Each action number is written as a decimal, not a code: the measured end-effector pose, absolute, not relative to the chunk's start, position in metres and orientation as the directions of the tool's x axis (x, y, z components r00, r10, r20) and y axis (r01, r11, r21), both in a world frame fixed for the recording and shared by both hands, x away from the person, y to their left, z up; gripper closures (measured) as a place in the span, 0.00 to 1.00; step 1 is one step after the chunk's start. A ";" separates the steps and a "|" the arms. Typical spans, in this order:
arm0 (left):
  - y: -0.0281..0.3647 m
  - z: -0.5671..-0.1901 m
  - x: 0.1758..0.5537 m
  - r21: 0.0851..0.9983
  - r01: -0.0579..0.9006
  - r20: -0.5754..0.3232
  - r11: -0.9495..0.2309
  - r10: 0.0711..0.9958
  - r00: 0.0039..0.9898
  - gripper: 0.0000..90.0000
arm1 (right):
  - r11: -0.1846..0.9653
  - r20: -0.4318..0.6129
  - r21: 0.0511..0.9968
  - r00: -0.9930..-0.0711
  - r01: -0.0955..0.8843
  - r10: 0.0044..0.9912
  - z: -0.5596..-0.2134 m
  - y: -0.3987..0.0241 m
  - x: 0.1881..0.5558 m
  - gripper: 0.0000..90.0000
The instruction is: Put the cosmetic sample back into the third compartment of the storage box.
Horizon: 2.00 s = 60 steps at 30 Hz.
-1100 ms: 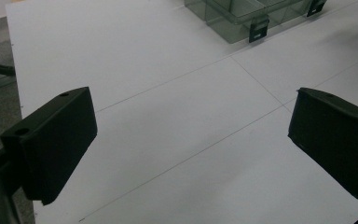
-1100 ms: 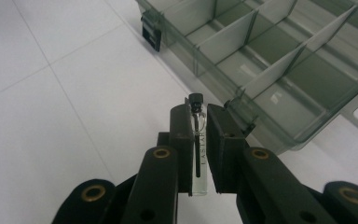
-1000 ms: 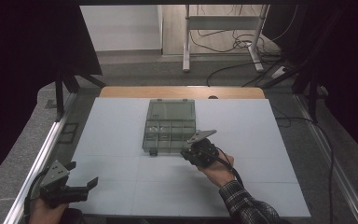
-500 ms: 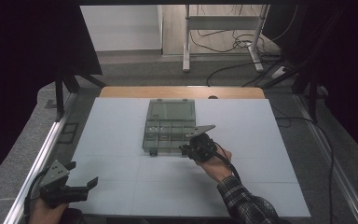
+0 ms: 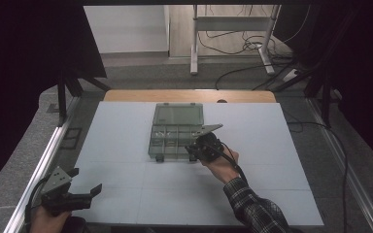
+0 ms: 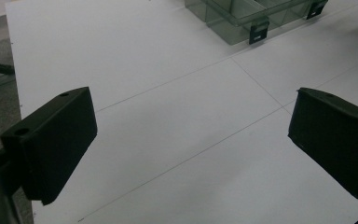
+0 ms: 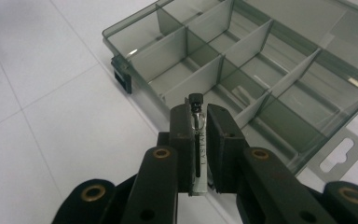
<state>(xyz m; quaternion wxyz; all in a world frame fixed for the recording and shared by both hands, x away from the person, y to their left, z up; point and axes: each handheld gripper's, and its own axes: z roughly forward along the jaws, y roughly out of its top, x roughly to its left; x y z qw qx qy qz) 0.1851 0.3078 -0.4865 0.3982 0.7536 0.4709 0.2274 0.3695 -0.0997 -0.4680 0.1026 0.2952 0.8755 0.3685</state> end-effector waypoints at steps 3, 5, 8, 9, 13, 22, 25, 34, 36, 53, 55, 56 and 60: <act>0.308 -0.486 0.185 0.814 0.529 -0.032 -0.240 0.891 0.453 0.01 | 0.552 0.038 0.707 -0.803 0.442 0.595 -0.467 -0.099 0.372 0.89; 0.308 -0.486 0.185 0.815 0.529 -0.032 -0.239 0.891 0.453 0.01 | 0.548 0.039 0.709 -0.801 0.443 0.597 -0.467 -0.098 0.374 0.89; 0.308 -0.487 0.185 0.814 0.529 -0.032 -0.239 0.891 0.453 0.01 | 0.547 0.037 0.711 -0.800 0.442 0.599 -0.467 -0.096 0.378 0.89; 0.308 -0.487 0.185 0.815 0.528 -0.033 -0.239 0.891 0.453 0.01 | 0.545 0.039 0.711 -0.799 0.444 0.600 -0.467 -0.096 0.379 0.89; 0.308 -0.487 0.185 0.814 0.529 -0.033 -0.239 0.891 0.454 0.01 | 0.538 0.044 0.714 -0.795 0.449 0.606 -0.467 -0.095 0.383 0.89; 0.308 -0.487 0.185 0.815 0.528 -0.034 -0.238 0.890 0.454 0.01 | 0.530 0.039 0.721 -0.790 0.446 0.611 -0.467 -0.091 0.393 0.89; 0.308 -0.487 0.186 0.816 0.528 -0.035 -0.237 0.890 0.455 0.01 | 0.527 0.041 0.722 -0.789 0.447 0.613 -0.468 -0.088 0.397 0.89; 0.308 -0.487 0.186 0.816 0.528 -0.038 -0.235 0.890 0.455 0.01 | 0.523 0.033 0.723 -0.779 0.451 0.626 -0.470 -0.086 0.405 0.89; 0.308 -0.487 0.186 0.816 0.528 -0.037 -0.236 0.889 0.456 0.01 | 0.519 0.033 0.726 -0.777 0.451 0.628 -0.470 -0.085 0.407 0.89; 0.309 -0.487 0.186 0.816 0.528 -0.041 -0.234 0.888 0.457 0.01 | 0.512 0.017 0.732 -0.764 0.449 0.645 -0.471 -0.068 0.430 0.89; 0.309 -0.487 0.186 0.816 0.528 -0.041 -0.235 0.888 0.458 0.01 | 0.513 0.014 0.732 -0.762 0.449 0.647 -0.472 -0.067 0.433 0.89; 0.309 -0.487 0.186 0.816 0.528 -0.041 -0.234 0.888 0.458 0.01 | 0.513 0.013 0.729 -0.758 0.454 0.652 -0.473 -0.066 0.434 0.89; 0.309 -0.487 0.186 0.815 0.529 -0.041 -0.237 0.887 0.460 0.01 | 0.509 0.008 0.731 -0.752 0.454 0.659 -0.476 -0.064 0.439 0.89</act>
